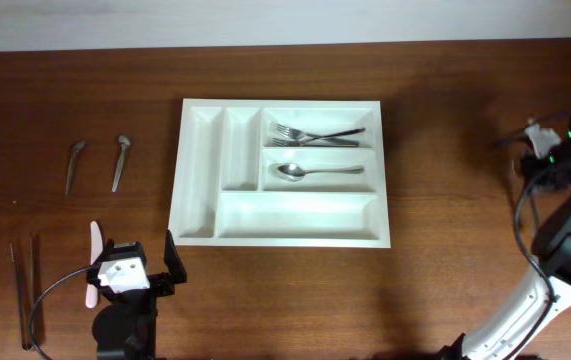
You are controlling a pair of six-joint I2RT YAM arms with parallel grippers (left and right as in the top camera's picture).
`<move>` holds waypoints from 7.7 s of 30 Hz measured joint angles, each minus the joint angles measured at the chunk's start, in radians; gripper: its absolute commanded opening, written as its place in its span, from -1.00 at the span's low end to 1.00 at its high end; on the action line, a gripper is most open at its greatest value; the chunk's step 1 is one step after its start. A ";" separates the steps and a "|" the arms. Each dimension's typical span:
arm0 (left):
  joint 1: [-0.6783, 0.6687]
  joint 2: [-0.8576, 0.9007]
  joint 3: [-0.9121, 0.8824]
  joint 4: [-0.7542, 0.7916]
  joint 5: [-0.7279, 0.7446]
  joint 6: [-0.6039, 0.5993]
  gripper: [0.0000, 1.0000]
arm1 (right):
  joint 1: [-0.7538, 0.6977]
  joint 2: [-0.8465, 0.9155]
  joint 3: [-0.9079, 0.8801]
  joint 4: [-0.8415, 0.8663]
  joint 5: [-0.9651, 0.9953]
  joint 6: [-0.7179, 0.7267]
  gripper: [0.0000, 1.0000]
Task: Pack container
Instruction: 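Carry the held spoon with the right gripper over the tray, then lower the spoon into the middle right compartment and release, then raise the right gripper away from the tray to the right, then move the left gripper over the silver spoons on the left, then lower the left gripper and grasp the right silver spoon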
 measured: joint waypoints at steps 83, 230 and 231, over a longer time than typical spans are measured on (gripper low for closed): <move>0.000 0.000 0.000 0.000 0.000 0.000 0.98 | 0.377 -0.135 0.959 -0.466 0.252 0.475 0.97; 0.222 2.318 1.764 -0.629 0.060 0.211 0.98 | 0.046 -0.127 0.442 -0.246 -0.054 0.598 0.97; 0.222 2.318 1.764 -0.629 0.060 0.210 0.98 | 0.046 -0.127 0.442 -0.246 -0.054 0.599 0.97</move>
